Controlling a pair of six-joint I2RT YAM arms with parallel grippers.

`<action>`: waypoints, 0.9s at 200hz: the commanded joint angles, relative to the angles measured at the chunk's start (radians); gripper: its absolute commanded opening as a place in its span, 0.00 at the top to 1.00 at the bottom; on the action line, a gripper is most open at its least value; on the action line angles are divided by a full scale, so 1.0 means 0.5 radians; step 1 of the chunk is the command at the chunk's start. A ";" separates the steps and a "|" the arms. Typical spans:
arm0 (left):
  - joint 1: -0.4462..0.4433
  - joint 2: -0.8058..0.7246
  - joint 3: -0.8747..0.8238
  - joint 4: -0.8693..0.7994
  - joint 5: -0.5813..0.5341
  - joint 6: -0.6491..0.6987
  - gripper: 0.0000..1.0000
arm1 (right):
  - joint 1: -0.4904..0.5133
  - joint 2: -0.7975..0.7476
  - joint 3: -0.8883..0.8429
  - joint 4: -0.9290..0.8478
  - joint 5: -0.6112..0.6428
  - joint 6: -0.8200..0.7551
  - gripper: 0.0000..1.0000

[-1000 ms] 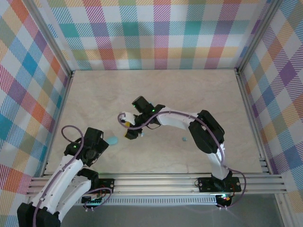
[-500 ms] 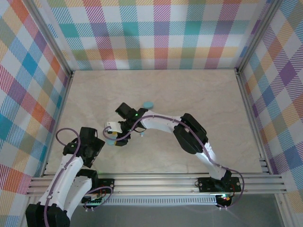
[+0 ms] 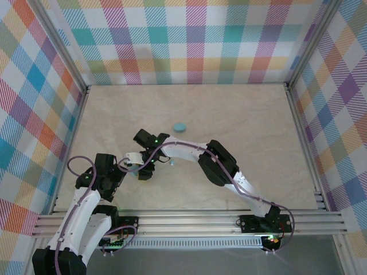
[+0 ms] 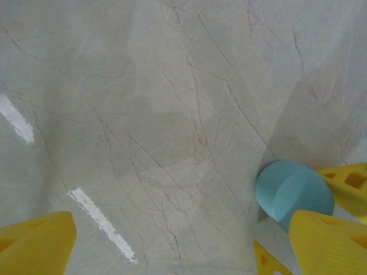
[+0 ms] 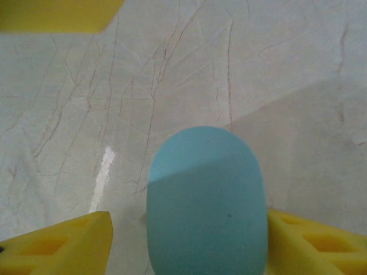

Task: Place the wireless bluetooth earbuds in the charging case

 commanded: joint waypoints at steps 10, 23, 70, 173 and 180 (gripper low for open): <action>0.033 0.003 -0.033 0.035 0.059 -0.009 0.05 | 0.018 0.074 0.129 -0.090 0.016 -0.031 0.32; 0.036 0.003 -0.036 0.036 0.062 -0.003 0.05 | 0.020 0.087 0.164 -0.107 0.038 -0.003 0.33; 0.046 -0.011 -0.022 0.050 0.101 0.053 0.02 | 0.019 0.083 0.155 -0.185 0.107 0.055 0.53; 0.050 -0.120 -0.049 0.292 0.536 0.385 0.00 | -0.023 -0.385 -0.444 0.139 0.482 0.921 0.69; 0.049 -0.126 -0.035 0.311 0.565 0.398 0.00 | -0.040 -0.451 -0.530 0.201 0.496 0.991 0.70</action>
